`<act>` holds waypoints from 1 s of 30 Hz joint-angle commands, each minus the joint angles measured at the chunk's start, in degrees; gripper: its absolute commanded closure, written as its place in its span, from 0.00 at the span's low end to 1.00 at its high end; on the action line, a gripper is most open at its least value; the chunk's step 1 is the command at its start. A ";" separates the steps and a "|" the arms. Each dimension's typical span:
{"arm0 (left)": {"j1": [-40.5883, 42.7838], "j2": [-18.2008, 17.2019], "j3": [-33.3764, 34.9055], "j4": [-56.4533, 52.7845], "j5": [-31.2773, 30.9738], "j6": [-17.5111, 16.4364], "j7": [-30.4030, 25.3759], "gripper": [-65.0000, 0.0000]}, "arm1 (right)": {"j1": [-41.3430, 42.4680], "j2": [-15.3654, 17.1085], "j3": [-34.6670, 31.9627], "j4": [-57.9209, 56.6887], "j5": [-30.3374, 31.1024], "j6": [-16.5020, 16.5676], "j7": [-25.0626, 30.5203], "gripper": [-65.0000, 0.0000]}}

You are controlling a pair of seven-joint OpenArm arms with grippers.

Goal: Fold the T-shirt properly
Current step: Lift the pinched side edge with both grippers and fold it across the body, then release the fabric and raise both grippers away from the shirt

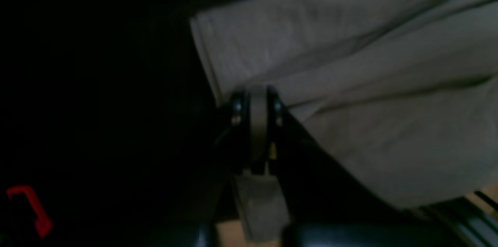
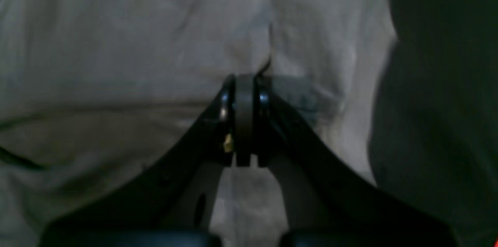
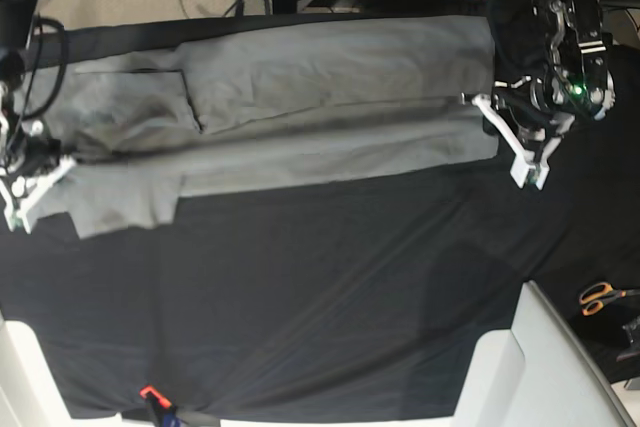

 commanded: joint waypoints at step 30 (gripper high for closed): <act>4.79 -2.62 1.64 -0.45 0.41 0.18 -0.98 1.00 | -6.09 -0.56 0.46 5.42 0.27 0.17 -0.03 1.00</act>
